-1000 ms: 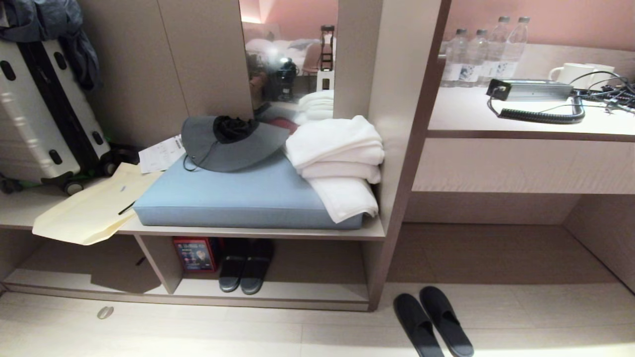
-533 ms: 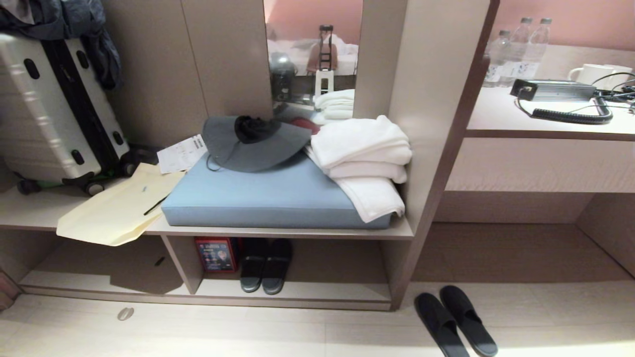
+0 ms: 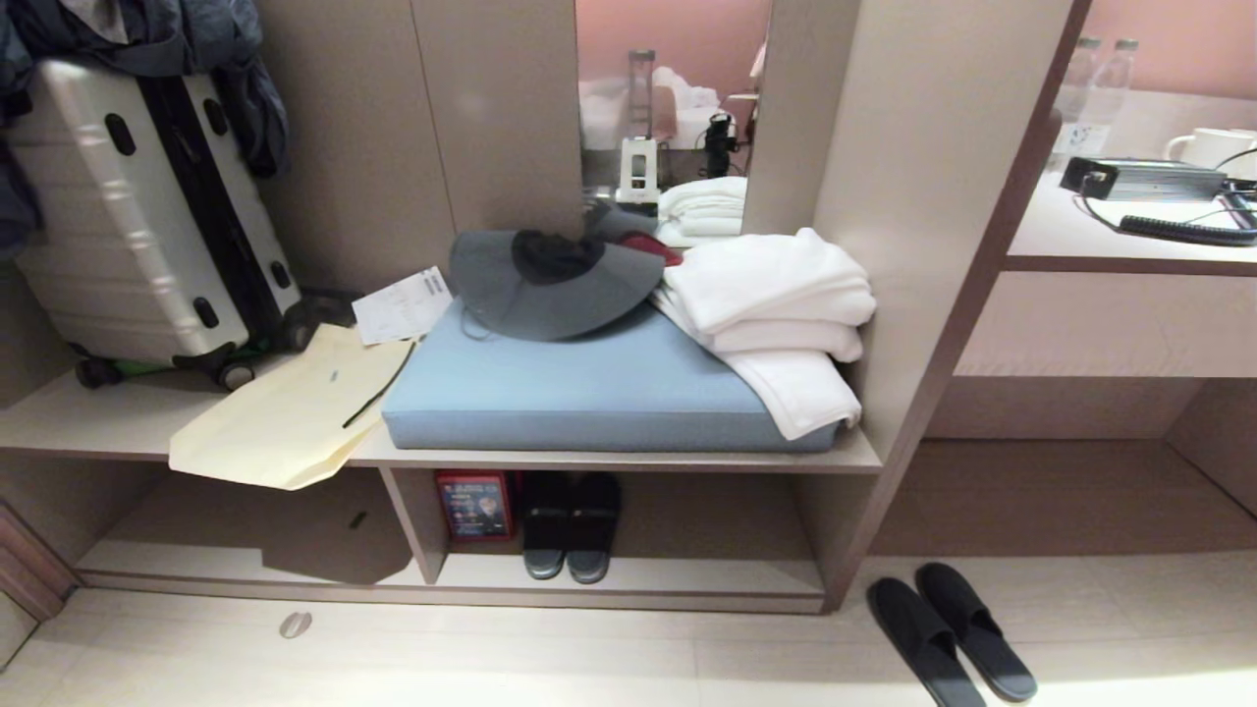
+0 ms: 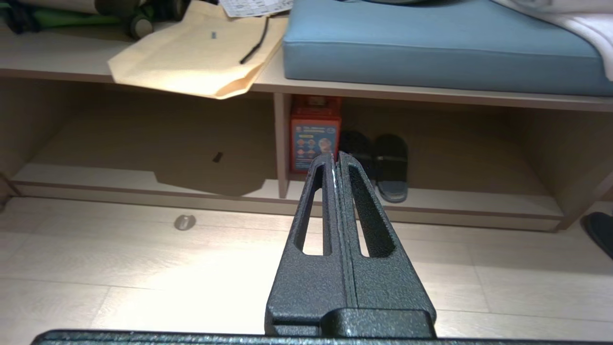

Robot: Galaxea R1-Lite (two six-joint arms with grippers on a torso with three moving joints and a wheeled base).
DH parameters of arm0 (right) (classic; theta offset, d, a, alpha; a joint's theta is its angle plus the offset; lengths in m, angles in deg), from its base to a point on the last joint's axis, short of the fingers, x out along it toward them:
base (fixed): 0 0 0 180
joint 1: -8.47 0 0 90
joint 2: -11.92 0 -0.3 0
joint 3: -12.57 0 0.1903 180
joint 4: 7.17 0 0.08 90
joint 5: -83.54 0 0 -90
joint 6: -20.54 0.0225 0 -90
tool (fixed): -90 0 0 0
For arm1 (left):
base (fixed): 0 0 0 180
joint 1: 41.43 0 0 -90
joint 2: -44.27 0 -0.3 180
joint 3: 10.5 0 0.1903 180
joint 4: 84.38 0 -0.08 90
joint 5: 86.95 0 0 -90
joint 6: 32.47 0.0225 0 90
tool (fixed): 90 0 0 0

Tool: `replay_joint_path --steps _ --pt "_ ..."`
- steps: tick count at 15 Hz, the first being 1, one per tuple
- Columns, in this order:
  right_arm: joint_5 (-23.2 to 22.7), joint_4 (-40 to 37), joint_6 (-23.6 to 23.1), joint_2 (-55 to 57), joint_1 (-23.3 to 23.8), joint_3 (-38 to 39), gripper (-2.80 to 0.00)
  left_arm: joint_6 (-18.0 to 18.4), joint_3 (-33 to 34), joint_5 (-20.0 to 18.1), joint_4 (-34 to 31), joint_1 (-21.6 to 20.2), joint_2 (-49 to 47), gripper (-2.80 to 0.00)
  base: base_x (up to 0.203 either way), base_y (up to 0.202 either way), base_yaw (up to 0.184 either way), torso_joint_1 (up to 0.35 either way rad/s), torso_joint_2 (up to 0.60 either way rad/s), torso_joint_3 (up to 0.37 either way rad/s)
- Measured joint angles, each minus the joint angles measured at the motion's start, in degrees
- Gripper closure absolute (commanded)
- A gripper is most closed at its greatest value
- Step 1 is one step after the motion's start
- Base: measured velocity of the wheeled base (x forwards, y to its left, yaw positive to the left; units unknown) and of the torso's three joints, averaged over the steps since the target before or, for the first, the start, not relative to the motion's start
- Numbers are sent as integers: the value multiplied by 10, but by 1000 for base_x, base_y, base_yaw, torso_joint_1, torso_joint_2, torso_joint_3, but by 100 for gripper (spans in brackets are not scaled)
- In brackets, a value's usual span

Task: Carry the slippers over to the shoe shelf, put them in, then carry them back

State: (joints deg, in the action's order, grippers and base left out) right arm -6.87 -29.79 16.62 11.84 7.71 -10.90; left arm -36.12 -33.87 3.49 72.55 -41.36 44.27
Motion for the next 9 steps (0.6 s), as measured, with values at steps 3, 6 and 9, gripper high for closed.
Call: replay_joint_path --steps 3,6,9 --pt "0 0 0 0 0 0 0 0 0 0 0 0 0 0 0 195 -3 6 2 1" --pt "0 0 0 0 0 0 0 0 0 0 0 0 0 0 0 195 -2 2 2 4" --pt "0 0 0 0 0 0 0 0 0 0 0 0 0 0 0 189 -2 5 2 2"
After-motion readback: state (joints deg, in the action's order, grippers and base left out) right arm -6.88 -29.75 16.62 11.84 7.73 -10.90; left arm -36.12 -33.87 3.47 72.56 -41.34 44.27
